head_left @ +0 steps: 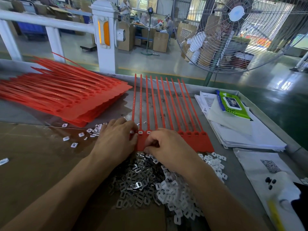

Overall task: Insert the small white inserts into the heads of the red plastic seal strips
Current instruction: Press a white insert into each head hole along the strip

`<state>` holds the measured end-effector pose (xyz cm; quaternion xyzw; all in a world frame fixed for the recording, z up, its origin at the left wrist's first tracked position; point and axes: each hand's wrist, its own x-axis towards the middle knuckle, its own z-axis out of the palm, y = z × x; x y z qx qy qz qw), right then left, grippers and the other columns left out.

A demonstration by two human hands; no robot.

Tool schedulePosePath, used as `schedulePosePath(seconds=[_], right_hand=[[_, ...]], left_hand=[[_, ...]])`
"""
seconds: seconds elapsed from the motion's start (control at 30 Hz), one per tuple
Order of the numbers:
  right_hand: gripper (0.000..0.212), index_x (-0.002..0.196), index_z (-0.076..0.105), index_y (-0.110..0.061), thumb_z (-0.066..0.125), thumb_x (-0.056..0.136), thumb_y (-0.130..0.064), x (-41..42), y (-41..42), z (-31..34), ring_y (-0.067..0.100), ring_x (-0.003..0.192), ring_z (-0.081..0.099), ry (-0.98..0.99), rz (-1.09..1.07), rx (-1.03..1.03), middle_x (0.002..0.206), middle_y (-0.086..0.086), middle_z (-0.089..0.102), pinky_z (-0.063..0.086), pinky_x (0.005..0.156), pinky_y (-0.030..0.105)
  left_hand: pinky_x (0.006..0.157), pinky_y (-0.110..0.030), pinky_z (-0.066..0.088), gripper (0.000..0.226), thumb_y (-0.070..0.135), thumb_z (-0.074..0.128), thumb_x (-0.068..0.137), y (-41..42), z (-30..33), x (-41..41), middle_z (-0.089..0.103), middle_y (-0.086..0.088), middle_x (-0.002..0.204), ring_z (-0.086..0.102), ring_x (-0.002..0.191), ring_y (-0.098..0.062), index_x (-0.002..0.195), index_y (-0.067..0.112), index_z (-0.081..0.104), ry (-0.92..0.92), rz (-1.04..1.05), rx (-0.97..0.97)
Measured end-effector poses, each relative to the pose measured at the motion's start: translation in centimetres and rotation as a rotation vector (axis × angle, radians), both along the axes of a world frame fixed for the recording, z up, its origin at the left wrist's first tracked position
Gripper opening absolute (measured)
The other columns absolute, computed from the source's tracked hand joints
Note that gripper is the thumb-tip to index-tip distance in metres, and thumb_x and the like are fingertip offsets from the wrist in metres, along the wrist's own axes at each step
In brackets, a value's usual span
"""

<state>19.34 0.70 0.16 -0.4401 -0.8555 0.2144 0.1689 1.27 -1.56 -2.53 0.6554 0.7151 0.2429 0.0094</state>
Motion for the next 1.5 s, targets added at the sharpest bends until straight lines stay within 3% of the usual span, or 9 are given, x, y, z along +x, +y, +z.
schedulePosePath(seconds=[0.2, 0.3, 0.37, 0.43, 0.5, 0.7, 1.07, 1.3, 1.5], right_hand=[[0.012, 0.085, 0.067, -0.033, 0.075, 0.091, -0.027, 0.1, -0.3, 0.5, -0.001, 0.084, 0.060, 0.002, -0.008, -0.050, 0.093, -0.019, 0.062, 0.045, 0.073, 0.019], [0.009, 0.086, 0.069, -0.030, 0.074, 0.091, -0.025, 0.2, -0.6, 0.5, 0.003, 0.096, 0.067, 0.073, -0.018, -0.115, 0.104, -0.013, 0.072, 0.051, 0.074, 0.016], [0.010, 0.087, 0.069, -0.031, 0.073, 0.092, -0.022, 0.4, -0.6, 0.5, 0.004, 0.094, 0.069, 0.138, -0.029, -0.126, 0.098, -0.011, 0.074, 0.056, 0.074, 0.021], [0.011, 0.091, 0.070, -0.032, 0.072, 0.094, -0.022, 0.7, -0.3, 0.4, -0.003, 0.084, 0.066, 0.230, -0.061, -0.114, 0.088, -0.015, 0.070, 0.052, 0.068, 0.015], [0.012, 0.097, 0.072, -0.035, 0.072, 0.096, -0.023, 1.3, 0.3, 0.3, -0.011, 0.088, 0.062, 0.328, -0.131, -0.100, 0.092, -0.020, 0.069, 0.046, 0.070, 0.004], [0.012, 0.094, 0.078, -0.025, 0.073, 0.095, -0.014, 2.9, 2.4, -0.5, -0.022, 0.088, 0.057, 0.470, -0.394, -0.046, 0.092, -0.019, 0.070, 0.039, 0.067, -0.004], [0.007, 0.098, 0.078, -0.021, 0.074, 0.093, -0.016, 1.7, 3.8, -1.6, -0.006, 0.078, 0.063, 0.440, -0.505, -0.021, 0.095, -0.013, 0.072, 0.044, 0.061, 0.002], [0.009, 0.095, 0.078, -0.023, 0.076, 0.092, -0.015, 1.6, 3.9, -1.6, -0.008, 0.076, 0.061, 0.370, -0.493, 0.011, 0.096, -0.012, 0.072, 0.042, 0.059, 0.000], [0.007, 0.099, 0.080, -0.019, 0.075, 0.094, -0.017, 1.7, 4.0, -1.7, -0.009, 0.071, 0.058, 0.294, -0.465, 0.036, 0.085, -0.014, 0.068, 0.039, 0.060, -0.003]], left_hand=[[0.099, -0.043, 0.036, 0.025, 0.043, 0.057, 0.092, 0.0, -0.1, 0.0, 0.060, 0.007, 0.114, 0.051, 0.114, -0.023, 0.114, 0.036, 0.065, 0.000, 0.002, 0.007], [0.098, -0.042, 0.036, 0.024, 0.043, 0.057, 0.092, 0.0, -0.1, 0.0, 0.060, 0.007, 0.113, 0.052, 0.114, -0.022, 0.113, 0.036, 0.066, -0.004, 0.000, 0.013], [0.098, -0.042, 0.036, 0.024, 0.043, 0.057, 0.092, 0.0, -0.1, 0.0, 0.060, 0.007, 0.113, 0.051, 0.115, -0.022, 0.114, 0.036, 0.065, -0.002, -0.002, 0.011], [0.099, -0.042, 0.036, 0.025, 0.043, 0.057, 0.093, -0.1, -0.1, 0.0, 0.059, 0.008, 0.114, 0.051, 0.116, -0.021, 0.115, 0.036, 0.065, -0.001, -0.002, 0.009], [0.100, -0.041, 0.035, 0.025, 0.044, 0.056, 0.094, 0.0, 0.0, 0.0, 0.059, 0.008, 0.116, 0.050, 0.117, -0.021, 0.116, 0.037, 0.064, -0.003, -0.001, 0.003], [0.104, -0.041, 0.034, 0.025, 0.043, 0.054, 0.095, -0.1, 0.1, 0.0, 0.058, 0.008, 0.119, 0.049, 0.119, -0.020, 0.118, 0.036, 0.063, -0.009, -0.001, -0.010], [0.104, -0.041, 0.033, 0.025, 0.043, 0.055, 0.095, -0.1, 0.2, 0.0, 0.058, 0.008, 0.121, 0.049, 0.120, -0.020, 0.118, 0.036, 0.063, -0.009, -0.003, -0.009], [0.103, -0.042, 0.034, 0.024, 0.043, 0.056, 0.095, -0.1, 0.0, -0.1, 0.059, 0.008, 0.119, 0.049, 0.119, -0.019, 0.117, 0.037, 0.064, -0.010, -0.002, -0.006], [0.102, -0.041, 0.034, 0.024, 0.043, 0.056, 0.095, -0.1, 0.0, 0.0, 0.059, 0.008, 0.117, 0.049, 0.119, -0.019, 0.117, 0.037, 0.064, -0.016, -0.004, -0.001]])
